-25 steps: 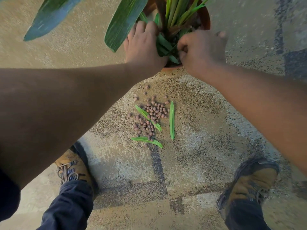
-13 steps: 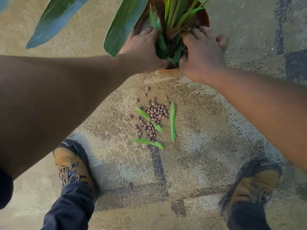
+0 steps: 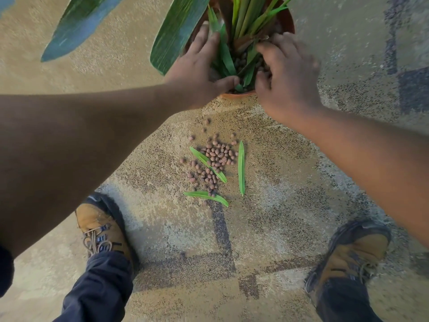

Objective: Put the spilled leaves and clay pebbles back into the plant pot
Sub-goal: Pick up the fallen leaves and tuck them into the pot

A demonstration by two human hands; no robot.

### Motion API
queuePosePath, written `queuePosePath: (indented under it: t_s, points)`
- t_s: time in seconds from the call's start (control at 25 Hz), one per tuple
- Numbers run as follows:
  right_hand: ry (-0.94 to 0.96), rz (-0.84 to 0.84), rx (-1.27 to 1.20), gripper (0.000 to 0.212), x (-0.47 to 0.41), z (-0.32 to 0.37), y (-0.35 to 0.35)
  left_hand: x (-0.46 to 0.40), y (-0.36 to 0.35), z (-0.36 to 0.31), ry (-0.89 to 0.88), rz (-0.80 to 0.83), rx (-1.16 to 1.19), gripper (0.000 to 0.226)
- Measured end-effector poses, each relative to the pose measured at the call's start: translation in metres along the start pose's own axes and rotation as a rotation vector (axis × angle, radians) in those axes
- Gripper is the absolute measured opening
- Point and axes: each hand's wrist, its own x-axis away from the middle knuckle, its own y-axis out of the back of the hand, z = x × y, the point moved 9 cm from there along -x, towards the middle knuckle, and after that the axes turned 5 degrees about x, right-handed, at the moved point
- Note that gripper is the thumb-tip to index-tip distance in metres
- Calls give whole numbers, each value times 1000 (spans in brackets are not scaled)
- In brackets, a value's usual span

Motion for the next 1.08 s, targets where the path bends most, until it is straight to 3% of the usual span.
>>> queuePosePath:
  t_s: [0.08,0.16,0.24,0.32,0.4,0.48,0.64,0.8,1.08]
  points:
    - [-30,-169,-95,33,23,0,9,13,-6,5,-21,-77,17,84]
    - [-87,-172,-279,16,50,-4,-4,32,-20,17,-8,-179,63,74]
    - [-200,51,-409,8,76,-10,-44,54,-42,26,-22,-232,104,59]
    - [-332,386,-472,9,110,-18,-97,72,-73,38,-24,-189,202,49]
    - [-463,681,-534,26,144,-21,-137,85,-104,59,52,-84,290,44]
    - [-489,825,-516,42,163,-19,-153,95,-130,78,157,40,298,49]
    - [-459,874,-464,60,173,-15,-163,99,-153,95,275,172,312,51]
    - [-311,874,-266,66,172,-9,-177,91,-151,101,376,114,386,29]
    - [-91,725,-23,35,159,0,-169,93,-150,106,564,82,547,23]
